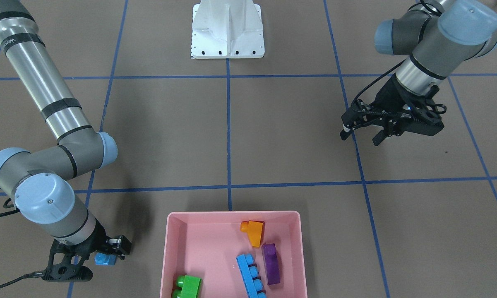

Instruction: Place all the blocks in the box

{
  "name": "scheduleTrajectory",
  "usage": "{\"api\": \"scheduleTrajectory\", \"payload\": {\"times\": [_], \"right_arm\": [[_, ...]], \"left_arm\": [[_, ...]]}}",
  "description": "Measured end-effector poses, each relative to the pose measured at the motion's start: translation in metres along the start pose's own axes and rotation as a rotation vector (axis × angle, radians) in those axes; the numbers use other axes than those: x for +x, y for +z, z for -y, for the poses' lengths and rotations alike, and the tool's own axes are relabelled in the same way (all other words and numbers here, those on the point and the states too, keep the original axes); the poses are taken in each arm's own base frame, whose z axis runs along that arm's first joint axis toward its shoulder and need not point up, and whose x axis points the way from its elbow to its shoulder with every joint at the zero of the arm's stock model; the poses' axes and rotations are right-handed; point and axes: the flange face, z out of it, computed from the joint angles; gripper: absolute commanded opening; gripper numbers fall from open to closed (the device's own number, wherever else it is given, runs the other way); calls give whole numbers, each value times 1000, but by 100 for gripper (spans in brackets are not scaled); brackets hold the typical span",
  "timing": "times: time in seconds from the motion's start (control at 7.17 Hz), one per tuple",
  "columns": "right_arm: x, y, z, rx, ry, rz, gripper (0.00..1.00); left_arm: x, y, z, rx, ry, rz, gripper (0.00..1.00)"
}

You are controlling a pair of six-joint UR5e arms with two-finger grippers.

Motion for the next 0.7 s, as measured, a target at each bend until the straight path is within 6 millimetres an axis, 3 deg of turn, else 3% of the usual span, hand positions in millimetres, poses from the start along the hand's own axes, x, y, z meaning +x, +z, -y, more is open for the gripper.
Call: {"api": "scheduleTrajectory", "payload": {"times": [0.42,0.56,0.7], "right_arm": [[-6,1,2,-5,-4,1,0],[-6,-6,9,0,-8,6,0],[-7,-25,26,7,-7,29,0]], "left_arm": [[-7,6,-1,-9,12,12,100],[-9,7,-2,-12,15,16,100],[-10,9,-2,-15,16,18,100]]}}
